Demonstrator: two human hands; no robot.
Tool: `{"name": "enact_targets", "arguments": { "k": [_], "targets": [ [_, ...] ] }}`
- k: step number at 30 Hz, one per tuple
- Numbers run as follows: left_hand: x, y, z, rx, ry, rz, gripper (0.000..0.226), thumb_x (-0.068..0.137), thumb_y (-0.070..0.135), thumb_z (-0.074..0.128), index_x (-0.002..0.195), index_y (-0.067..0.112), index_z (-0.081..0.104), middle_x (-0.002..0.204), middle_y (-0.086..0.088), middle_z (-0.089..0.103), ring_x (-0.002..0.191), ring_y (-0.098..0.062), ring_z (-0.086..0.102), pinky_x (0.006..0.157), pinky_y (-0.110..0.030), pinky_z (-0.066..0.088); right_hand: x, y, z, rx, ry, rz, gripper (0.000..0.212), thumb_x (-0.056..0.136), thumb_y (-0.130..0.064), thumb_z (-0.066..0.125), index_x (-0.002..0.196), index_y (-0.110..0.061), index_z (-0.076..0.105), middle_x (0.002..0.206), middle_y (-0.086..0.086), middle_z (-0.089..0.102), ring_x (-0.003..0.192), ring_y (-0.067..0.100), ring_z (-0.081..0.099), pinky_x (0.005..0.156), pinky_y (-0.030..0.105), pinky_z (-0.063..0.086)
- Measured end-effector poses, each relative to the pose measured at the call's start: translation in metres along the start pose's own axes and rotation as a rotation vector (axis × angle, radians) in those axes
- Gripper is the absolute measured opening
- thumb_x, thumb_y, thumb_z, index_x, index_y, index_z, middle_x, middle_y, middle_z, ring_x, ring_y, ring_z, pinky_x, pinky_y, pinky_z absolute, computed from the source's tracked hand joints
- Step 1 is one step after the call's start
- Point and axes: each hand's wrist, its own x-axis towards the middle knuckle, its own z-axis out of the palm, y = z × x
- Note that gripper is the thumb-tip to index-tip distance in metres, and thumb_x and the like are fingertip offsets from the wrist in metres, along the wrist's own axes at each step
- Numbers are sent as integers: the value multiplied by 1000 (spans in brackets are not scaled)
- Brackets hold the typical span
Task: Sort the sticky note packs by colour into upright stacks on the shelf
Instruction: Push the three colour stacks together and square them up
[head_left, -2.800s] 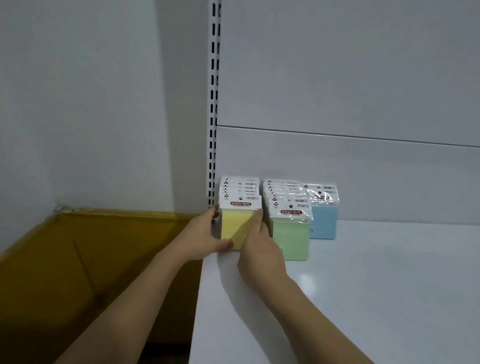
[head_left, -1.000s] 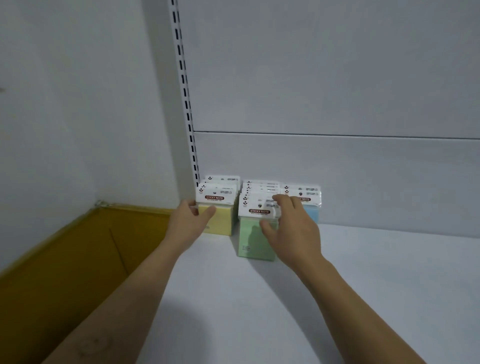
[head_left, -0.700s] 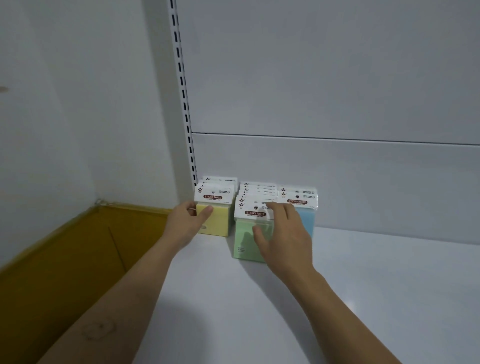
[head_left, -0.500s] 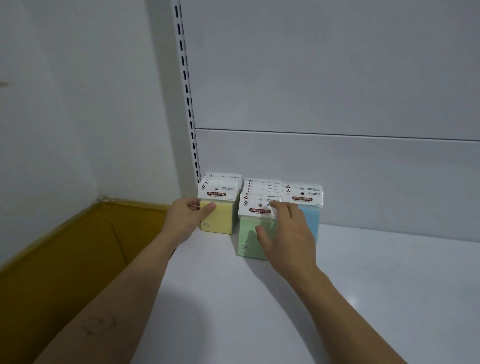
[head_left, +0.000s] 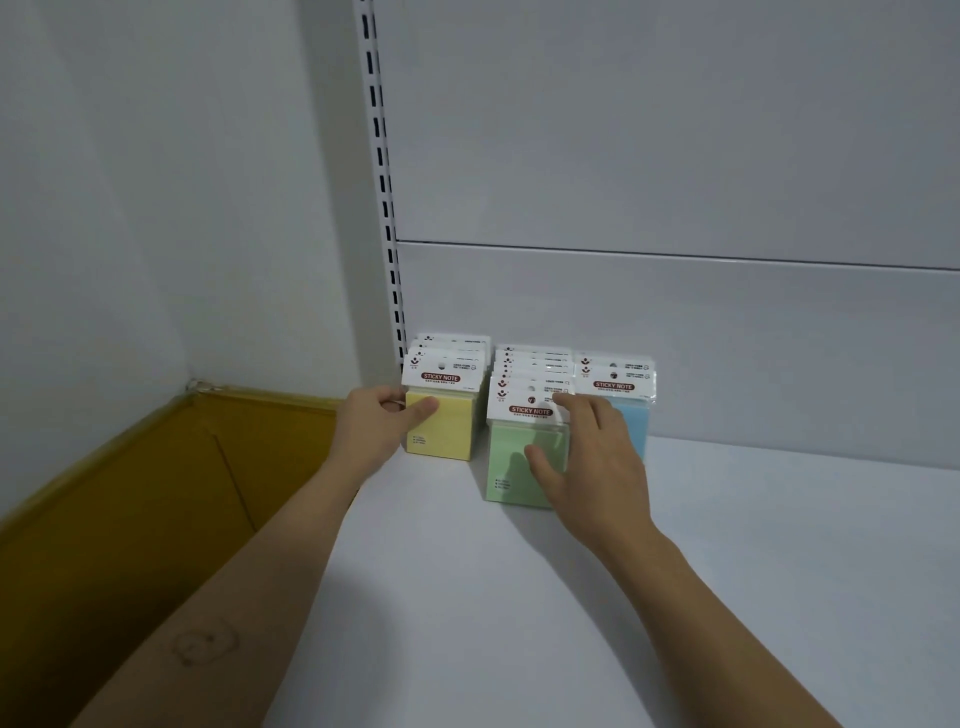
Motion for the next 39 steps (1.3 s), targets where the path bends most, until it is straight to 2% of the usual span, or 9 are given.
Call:
{"name": "enact_targets", "arguments": {
  "k": [9,14,15,17,19,21,23,29,39],
  "targets": [
    [-19,-3,9,11,70,26,39,76,44,74,104,17,69,91,6,72,80,-7,68,75,-26,56,-4,10,-3,26,-47,89,69,80,-34,72,139,-17,40,139,0,43,128,18,38,97,31,40],
    [-24,-2,5,175,180,50,61,75,47,74,123,13,56,121,-3,60,112,-18,56,97,-39,47,-7,15,-4,112,-83,156,77,77,-33,76,141,-24,35,138,-4,41,124,16,43,93,32,44],
    [-30,3,5,267,256,120,57,78,44,72,123,13,54,124,-5,55,116,-21,49,99,-38,43,-7,16,-4,132,-91,172,78,76,-33,77,140,-26,35,136,-5,41,121,16,46,91,33,45],
    [-47,16,8,435,391,453,42,82,34,69,115,12,56,117,-8,53,112,-23,43,95,-33,38,-7,19,-6,165,-125,209,79,75,-33,78,140,-28,34,133,-7,43,114,15,51,88,34,47],
    [-61,30,15,558,304,720,34,81,32,68,109,15,58,105,-2,57,101,-21,47,85,-32,41,-7,21,-8,183,-174,246,78,74,-33,79,138,-28,35,128,-7,47,108,15,55,86,33,47],
    [-74,43,25,619,42,598,40,80,42,68,113,24,55,101,10,55,95,-14,55,78,-33,47,-7,24,-7,185,-217,271,77,73,-33,80,137,-26,37,124,-6,50,103,16,58,85,34,48],
    [-84,45,37,659,-86,397,52,75,50,70,118,31,49,107,15,55,94,-11,58,79,-34,49,-8,26,-6,175,-252,267,73,72,-35,80,133,-26,42,121,-6,53,99,16,59,83,33,48],
    [-102,20,61,481,-102,299,77,72,33,79,131,34,29,117,9,58,99,-13,62,81,-37,55,-13,24,-1,121,-327,227,62,76,-30,72,130,-26,42,118,-4,56,107,19,56,82,32,46],
    [-94,26,81,682,73,326,65,73,32,75,125,23,37,120,1,53,109,-21,54,75,-38,48,-5,28,17,48,-236,210,34,80,-24,60,111,-17,46,104,2,59,96,25,58,73,34,45]
  ]
}}
